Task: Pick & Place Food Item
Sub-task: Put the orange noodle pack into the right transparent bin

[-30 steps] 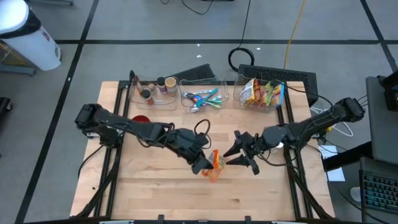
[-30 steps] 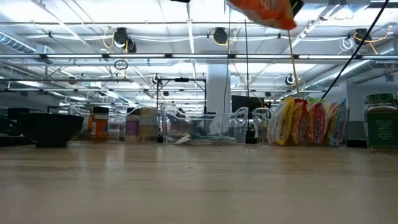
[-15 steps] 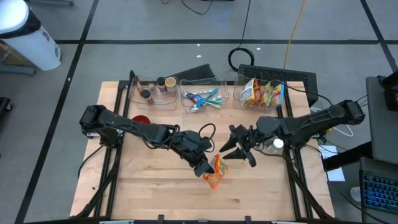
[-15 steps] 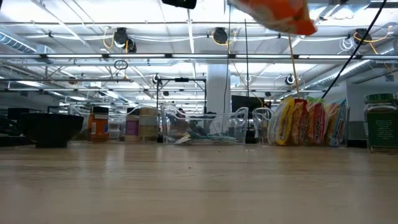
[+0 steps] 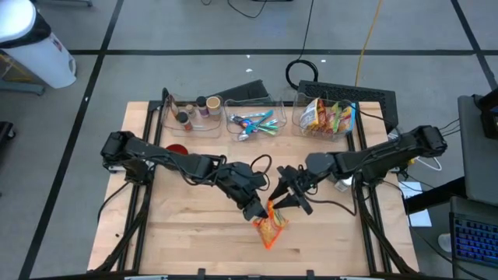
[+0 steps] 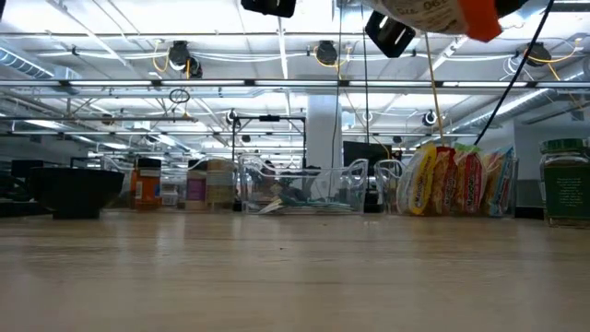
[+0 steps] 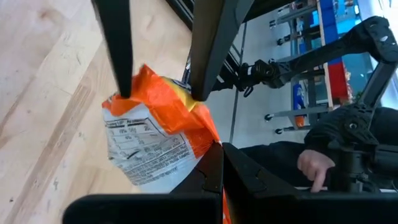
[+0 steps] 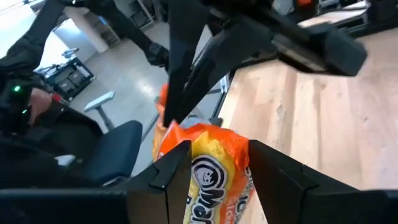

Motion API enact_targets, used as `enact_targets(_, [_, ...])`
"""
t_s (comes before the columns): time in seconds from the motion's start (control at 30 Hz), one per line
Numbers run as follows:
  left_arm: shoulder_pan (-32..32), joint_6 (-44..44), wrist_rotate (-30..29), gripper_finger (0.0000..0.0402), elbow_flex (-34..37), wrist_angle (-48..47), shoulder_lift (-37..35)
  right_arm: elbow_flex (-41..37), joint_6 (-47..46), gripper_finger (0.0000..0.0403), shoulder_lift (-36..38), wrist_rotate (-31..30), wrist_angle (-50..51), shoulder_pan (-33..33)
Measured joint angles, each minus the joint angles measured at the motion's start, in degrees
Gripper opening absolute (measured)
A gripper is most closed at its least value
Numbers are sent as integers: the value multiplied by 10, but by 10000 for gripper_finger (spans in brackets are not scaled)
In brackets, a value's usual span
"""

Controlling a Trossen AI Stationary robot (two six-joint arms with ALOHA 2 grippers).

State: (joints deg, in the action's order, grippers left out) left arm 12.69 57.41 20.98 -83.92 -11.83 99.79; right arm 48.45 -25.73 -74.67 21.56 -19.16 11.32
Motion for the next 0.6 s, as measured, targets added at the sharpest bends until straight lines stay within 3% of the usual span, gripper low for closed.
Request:
enact_targets(0.43, [-18,-14,3,0,0,-2,0,0,13,151,-3,10,0,15])
enact_targets(0.6, [-17,-18,3,0,0,-3,0,0,13,110,-3,11,2,11])
